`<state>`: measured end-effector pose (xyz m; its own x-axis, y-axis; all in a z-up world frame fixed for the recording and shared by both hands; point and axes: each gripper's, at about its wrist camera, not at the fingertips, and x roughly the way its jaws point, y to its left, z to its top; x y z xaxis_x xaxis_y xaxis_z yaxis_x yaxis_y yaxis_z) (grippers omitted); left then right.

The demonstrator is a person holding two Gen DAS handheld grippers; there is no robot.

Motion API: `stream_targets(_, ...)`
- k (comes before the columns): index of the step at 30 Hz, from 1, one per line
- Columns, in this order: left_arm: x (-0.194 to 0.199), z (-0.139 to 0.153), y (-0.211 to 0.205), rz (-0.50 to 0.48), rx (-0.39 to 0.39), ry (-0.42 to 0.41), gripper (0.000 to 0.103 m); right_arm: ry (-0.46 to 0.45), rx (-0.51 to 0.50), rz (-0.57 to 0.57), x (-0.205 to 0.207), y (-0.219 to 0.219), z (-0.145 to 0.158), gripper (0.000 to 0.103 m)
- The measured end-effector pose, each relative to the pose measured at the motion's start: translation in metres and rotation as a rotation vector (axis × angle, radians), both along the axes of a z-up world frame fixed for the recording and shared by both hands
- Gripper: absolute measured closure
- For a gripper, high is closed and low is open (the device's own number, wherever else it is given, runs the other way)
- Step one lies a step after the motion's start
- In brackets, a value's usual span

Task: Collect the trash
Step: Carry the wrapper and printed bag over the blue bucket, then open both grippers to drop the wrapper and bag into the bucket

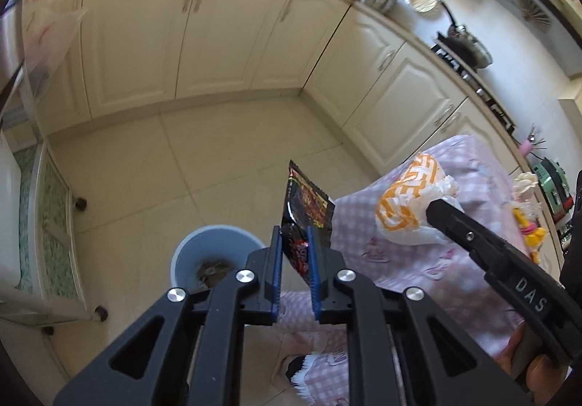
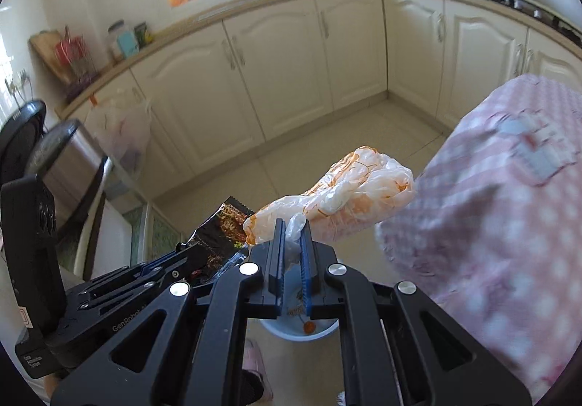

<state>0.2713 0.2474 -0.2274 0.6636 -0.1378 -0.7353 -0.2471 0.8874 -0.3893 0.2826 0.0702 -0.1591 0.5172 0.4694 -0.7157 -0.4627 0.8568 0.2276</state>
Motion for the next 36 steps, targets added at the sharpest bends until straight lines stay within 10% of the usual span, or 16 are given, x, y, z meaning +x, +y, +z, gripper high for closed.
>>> stream_targets(13, 0.047, -0.089, 0.022, 0.005, -0.076, 0.146, 0.074, 0.163, -0.1, -0.001, 0.039, 0.021, -0.084, 0.096)
stream_targets(36, 0.025, -0.079, 0.052, 0.09, -0.07, 0.129, 0.067, 0.181, -0.102, 0.079, 0.04, 0.068, -0.091, 0.091)
